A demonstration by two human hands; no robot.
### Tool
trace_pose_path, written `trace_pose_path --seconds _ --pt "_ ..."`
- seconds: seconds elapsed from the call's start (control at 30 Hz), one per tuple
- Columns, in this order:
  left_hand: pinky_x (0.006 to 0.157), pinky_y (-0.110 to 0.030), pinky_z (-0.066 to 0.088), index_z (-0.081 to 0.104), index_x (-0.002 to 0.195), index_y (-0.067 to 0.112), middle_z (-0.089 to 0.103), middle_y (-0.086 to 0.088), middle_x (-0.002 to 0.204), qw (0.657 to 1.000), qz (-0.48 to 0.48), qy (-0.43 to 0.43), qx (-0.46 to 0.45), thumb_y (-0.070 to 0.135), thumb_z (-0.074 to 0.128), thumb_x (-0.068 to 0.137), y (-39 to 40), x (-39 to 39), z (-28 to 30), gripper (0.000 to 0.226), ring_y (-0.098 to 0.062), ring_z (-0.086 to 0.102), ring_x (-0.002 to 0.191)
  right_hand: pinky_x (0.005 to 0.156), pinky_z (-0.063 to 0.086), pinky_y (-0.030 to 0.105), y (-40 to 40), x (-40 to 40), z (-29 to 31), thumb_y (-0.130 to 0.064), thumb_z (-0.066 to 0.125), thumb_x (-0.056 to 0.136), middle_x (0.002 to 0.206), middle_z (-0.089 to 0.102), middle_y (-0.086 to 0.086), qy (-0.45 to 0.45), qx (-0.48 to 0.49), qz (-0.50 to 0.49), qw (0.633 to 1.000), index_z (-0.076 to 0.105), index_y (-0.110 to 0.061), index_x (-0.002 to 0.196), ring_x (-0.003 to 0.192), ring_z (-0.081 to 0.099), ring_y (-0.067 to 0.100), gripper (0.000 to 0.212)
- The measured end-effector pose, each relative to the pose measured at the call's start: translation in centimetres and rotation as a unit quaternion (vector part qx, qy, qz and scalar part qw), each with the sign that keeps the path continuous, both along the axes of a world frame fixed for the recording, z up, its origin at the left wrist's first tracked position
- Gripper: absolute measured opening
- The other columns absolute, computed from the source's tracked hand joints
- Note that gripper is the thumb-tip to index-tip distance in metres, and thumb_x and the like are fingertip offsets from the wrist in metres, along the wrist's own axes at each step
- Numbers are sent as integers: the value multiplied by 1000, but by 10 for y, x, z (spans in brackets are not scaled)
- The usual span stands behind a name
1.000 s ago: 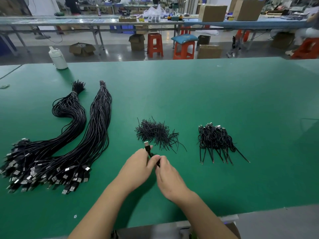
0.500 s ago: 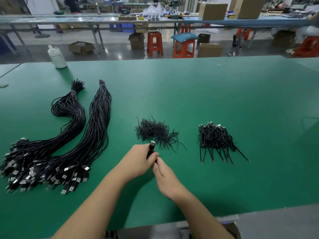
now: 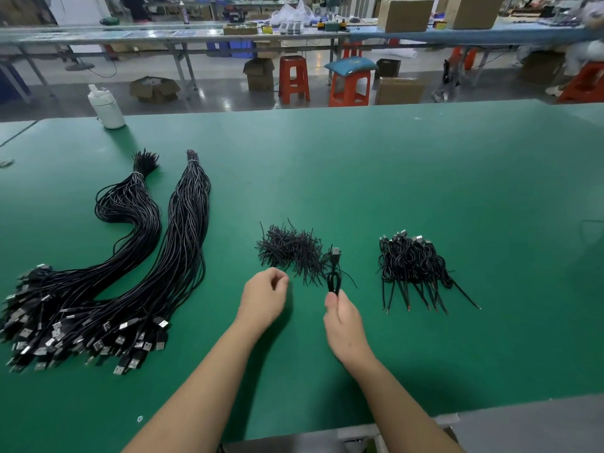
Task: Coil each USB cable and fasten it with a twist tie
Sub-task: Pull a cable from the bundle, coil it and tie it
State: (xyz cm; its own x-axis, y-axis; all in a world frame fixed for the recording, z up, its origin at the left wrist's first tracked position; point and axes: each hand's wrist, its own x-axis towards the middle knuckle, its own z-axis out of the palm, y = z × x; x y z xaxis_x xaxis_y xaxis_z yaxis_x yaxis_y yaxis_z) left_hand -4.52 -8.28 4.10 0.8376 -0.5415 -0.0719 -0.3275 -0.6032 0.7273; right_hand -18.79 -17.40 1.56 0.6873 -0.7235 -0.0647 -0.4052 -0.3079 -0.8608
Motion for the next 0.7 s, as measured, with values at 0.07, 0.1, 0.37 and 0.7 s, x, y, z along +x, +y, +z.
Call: trace_pose_path --seconds 0.07,0.1,0.37,0.7 --pt "78 -29 46 63 89 29 61 9 89 999 0 -48 22 34 56 95 -8 -1 -10 10 -16 59 85 71 35 33 -2 1 -2 -38 29 106 72 41 -12 11 2 5 1000 34 -30 76 66 39 10 31" --pt "78 -30 46 62 89 30 58 10 89 997 -4 -62 36 38 57 93 -14 -3 -13 10 -16 59 85 70 36 35 -2 2 -2 -38 29 106 71 42 -12 17 -2 11 1000 35 -29 77 67 41 13 32" --pt "85 -35 36 56 86 28 57 4 97 986 23 -95 134 43 58 92 -58 -7 -19 16 -19 56 84 68 40 40 -6 2 -3 -35 30 107 68 45 -3 20 -8 30 999 38 -18 78 63 41 17 34" --pt "70 -27 42 61 81 21 64 1 83 993 60 23 103 34 69 89 -36 9 -8 17 -20 58 80 73 41 38 -7 2 -1 -39 30 106 73 48 -9 38 12 49 998 38 -25 77 69 45 14 33"
